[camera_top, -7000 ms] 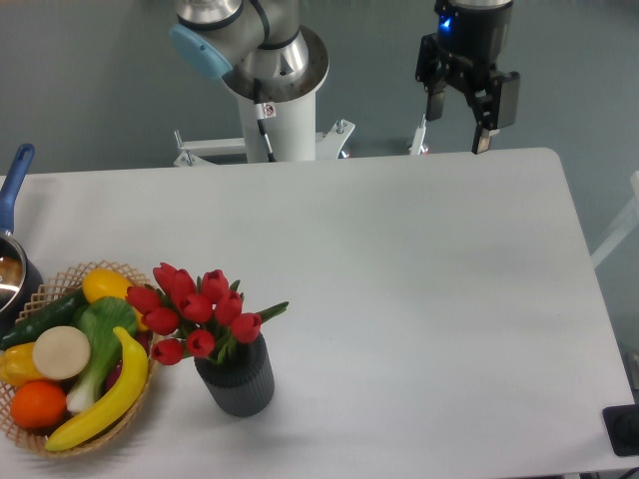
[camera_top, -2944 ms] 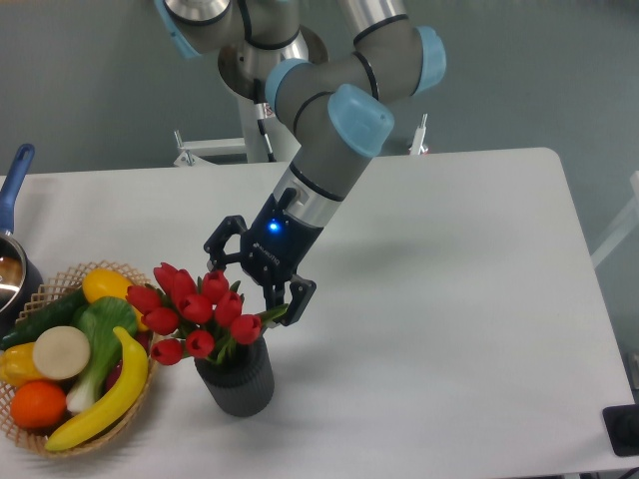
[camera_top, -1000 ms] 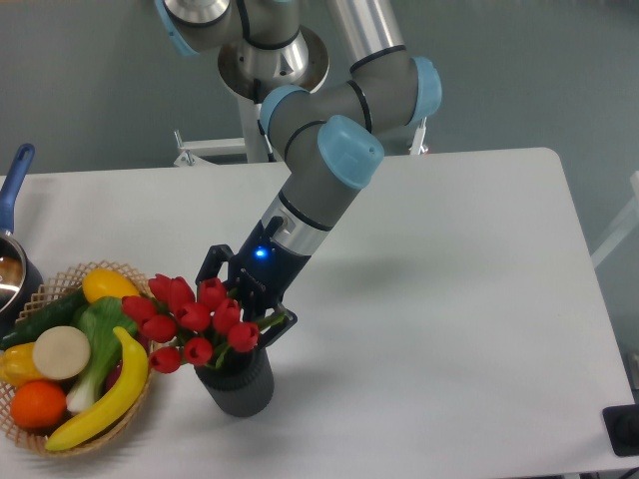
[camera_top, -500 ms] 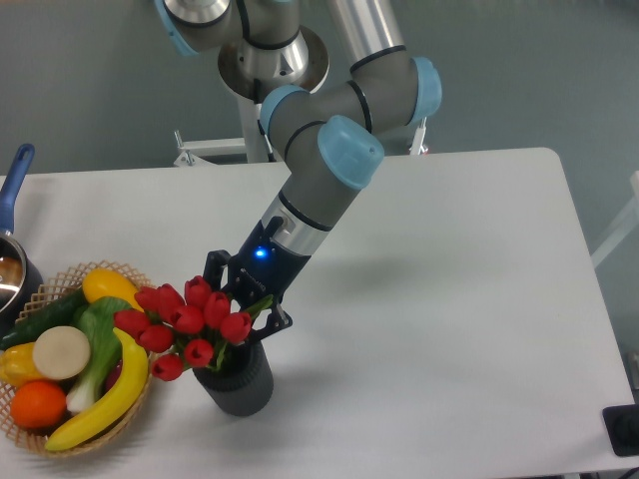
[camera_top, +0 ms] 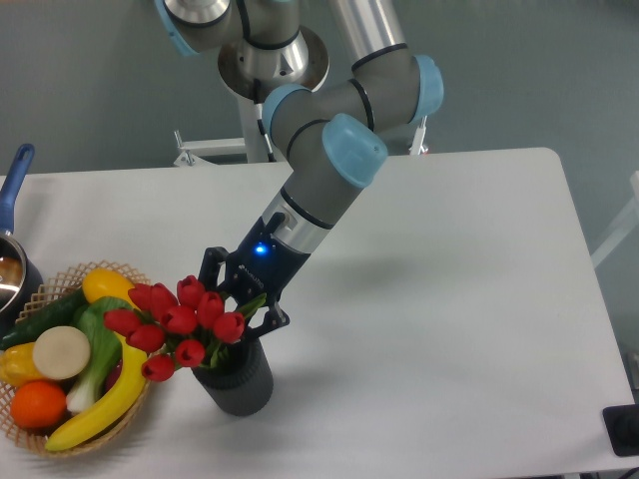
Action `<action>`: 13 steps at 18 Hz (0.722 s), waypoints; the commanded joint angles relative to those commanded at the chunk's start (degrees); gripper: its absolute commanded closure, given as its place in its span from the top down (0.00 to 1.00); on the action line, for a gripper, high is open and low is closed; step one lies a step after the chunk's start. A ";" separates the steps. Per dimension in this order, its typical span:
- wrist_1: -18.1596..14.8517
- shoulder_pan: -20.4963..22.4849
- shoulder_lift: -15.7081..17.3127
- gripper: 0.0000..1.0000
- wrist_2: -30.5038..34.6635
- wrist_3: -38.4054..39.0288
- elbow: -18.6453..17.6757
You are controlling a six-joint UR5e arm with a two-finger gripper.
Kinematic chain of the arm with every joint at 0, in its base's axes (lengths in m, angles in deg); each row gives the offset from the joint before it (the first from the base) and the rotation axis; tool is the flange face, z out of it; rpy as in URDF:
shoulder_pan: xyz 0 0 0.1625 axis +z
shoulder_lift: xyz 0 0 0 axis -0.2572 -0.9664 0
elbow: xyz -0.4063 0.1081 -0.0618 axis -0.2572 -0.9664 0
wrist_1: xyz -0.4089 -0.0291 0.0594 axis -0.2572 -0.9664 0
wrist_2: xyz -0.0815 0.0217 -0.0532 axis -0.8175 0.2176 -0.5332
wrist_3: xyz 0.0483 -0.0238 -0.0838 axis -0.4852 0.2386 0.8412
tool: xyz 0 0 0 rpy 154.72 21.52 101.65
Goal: Pick up the flowers from the vase
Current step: 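Close the gripper on the tulip stems, then lift the gripped tulips up out of the black vase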
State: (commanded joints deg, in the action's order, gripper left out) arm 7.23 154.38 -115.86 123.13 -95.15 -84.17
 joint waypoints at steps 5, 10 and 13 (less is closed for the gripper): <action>0.00 0.70 0.53 0.41 -2.37 0.09 0.00; 0.00 1.05 1.05 0.39 -3.95 0.09 -0.09; 0.00 1.93 2.19 0.39 -6.06 0.44 -0.09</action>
State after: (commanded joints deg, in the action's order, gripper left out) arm 7.23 156.31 -113.66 117.07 -94.72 -84.26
